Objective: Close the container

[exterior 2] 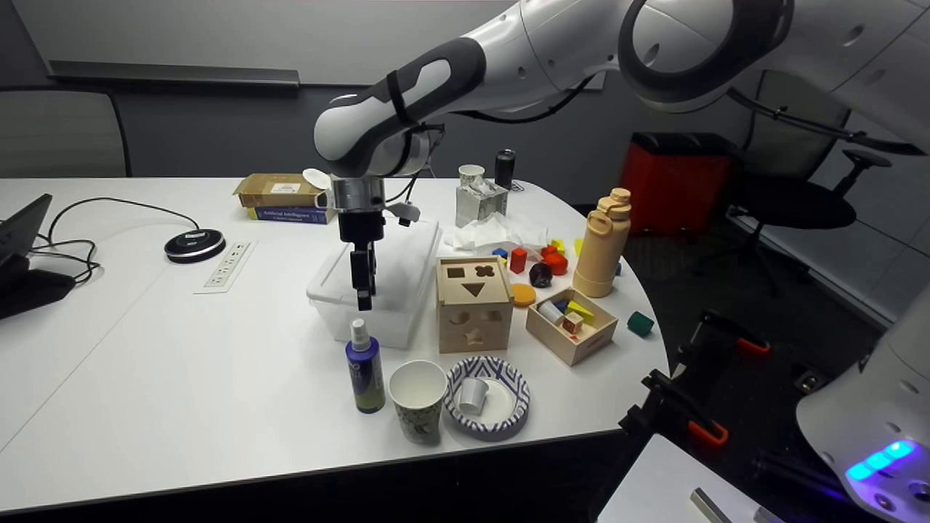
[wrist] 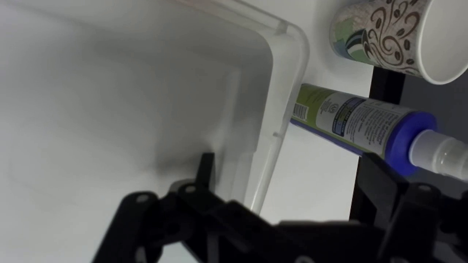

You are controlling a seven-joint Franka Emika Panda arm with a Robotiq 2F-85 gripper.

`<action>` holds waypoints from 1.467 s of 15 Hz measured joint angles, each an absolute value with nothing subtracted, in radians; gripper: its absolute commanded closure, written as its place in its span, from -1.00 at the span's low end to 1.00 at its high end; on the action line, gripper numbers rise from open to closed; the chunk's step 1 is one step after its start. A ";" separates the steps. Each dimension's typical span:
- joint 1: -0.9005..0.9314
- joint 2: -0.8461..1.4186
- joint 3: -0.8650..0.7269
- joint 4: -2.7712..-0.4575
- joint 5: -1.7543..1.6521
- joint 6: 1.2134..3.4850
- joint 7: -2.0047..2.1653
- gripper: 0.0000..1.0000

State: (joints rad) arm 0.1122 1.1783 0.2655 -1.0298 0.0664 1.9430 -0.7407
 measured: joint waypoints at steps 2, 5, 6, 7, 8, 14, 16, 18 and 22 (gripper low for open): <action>0.116 1.176 0.261 -1.022 0.059 1.954 -0.724 -1.00; 0.120 1.160 0.261 -1.021 0.035 2.021 -0.717 -1.00; 0.124 1.149 0.260 -1.025 0.023 2.060 -0.716 -1.00; 0.128 1.133 0.259 -1.033 0.012 2.094 -0.711 -1.00; 0.130 1.114 0.258 -1.044 0.003 2.121 -0.699 -1.00; 0.126 0.966 0.228 -1.156 -0.026 2.196 -0.643 -1.00; 0.127 0.926 0.214 -1.204 -0.030 2.196 -0.635 -1.00; 0.126 0.898 0.205 -1.249 -0.038 2.196 -0.623 -1.00; 0.127 0.861 0.198 -1.332 -0.050 2.195 -0.619 -1.00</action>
State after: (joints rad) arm 0.1266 0.8613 0.1982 -1.3318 -0.0496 2.1954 -0.6192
